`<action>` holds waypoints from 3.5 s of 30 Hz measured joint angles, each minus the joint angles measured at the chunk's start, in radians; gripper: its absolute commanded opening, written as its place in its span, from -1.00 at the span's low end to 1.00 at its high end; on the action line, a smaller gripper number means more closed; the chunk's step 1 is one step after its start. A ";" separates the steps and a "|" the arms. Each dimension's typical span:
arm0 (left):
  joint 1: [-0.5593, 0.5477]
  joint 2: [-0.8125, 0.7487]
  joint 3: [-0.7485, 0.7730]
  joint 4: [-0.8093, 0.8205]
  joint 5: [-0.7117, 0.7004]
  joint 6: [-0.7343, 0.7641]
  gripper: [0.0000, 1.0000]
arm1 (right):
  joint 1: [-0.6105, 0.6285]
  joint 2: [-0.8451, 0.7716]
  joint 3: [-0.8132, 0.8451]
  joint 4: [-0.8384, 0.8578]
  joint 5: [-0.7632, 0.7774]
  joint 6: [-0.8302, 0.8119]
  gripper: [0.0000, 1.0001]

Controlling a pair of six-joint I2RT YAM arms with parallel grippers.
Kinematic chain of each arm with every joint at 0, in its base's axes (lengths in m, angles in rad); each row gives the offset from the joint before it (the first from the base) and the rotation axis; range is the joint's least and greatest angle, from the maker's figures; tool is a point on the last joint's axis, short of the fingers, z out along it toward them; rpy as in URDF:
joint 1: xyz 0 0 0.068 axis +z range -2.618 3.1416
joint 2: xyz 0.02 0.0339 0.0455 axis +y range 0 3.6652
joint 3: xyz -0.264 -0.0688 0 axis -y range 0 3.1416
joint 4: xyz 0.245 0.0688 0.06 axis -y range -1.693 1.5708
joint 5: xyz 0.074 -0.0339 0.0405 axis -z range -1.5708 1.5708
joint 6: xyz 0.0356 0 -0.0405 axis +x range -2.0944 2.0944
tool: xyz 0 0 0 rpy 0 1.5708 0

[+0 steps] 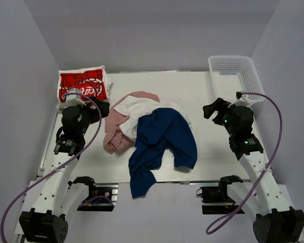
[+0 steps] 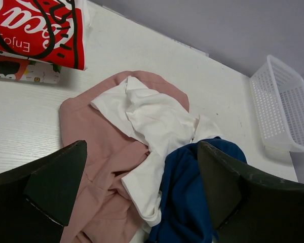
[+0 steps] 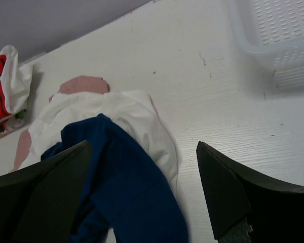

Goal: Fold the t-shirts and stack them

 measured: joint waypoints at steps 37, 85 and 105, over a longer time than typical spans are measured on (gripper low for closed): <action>0.000 0.092 -0.025 0.016 0.032 0.032 1.00 | 0.697 0.936 0.430 -0.145 0.058 -0.167 -1.00; 0.000 0.283 0.063 -0.032 -0.115 -0.010 1.00 | -0.259 1.307 1.312 0.122 0.385 -0.583 0.81; 0.000 0.121 -0.039 -0.097 -0.039 -0.088 1.00 | 0.174 0.744 0.486 0.175 -0.151 -0.453 0.81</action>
